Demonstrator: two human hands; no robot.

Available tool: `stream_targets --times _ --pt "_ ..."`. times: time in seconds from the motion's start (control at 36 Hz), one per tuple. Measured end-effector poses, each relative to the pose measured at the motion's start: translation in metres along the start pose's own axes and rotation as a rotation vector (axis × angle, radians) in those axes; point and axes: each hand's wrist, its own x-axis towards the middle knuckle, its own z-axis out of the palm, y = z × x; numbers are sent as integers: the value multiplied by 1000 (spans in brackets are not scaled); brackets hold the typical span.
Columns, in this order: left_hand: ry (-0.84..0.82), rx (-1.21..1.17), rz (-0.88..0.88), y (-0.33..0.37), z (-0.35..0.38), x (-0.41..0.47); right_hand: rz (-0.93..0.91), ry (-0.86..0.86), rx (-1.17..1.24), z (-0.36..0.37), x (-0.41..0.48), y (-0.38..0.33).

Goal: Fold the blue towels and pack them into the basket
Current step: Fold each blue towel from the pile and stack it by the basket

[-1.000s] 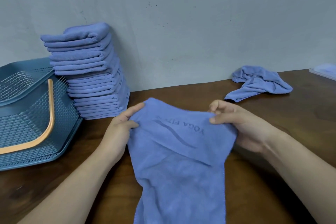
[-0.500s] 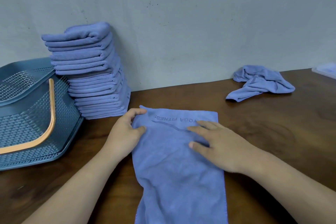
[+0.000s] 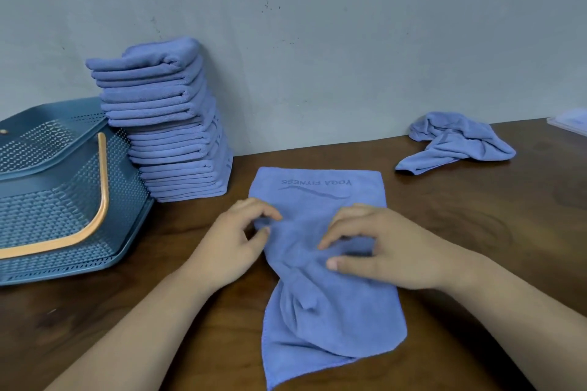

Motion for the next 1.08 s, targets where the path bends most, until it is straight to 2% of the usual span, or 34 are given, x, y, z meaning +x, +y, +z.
stream_targets --times 0.08,0.17,0.22,0.28,0.42,0.47,0.53,0.64,0.72,0.81,0.92,1.0,1.08 --pt "-85 16 75 6 -4 -10 1 -126 65 2 -2 -32" --pt "-202 67 73 5 -8 -13 -4 -310 -193 15 -6 -50" --pt "-242 110 68 4 -9 -14 -59 -331 -351 29 -5 -50" --pt "-217 66 30 6 -10 -14 -42 -229 -287 34 -2 -42" --pt "-107 -16 39 20 -19 -23 179 10 200 20 5 -13" --pt "-138 -97 36 31 -23 -32 239 68 307 14 6 -6" --pt "-231 -130 44 43 -27 -43 289 101 329 11 7 0" --pt "-406 68 107 45 -23 -54 357 123 348 11 8 7" --pt "-404 151 94 45 -17 -51 339 120 327 12 8 8" --pt "-378 122 138 50 -14 -48 312 124 288 13 9 12" --pt "-417 -33 82 63 -22 -53 296 231 318 6 12 16" --pt "-460 -264 -21 68 -26 -55 317 361 307 -1 13 23" --pt "-595 -471 -123 70 -30 -55 322 402 258 -5 12 25"
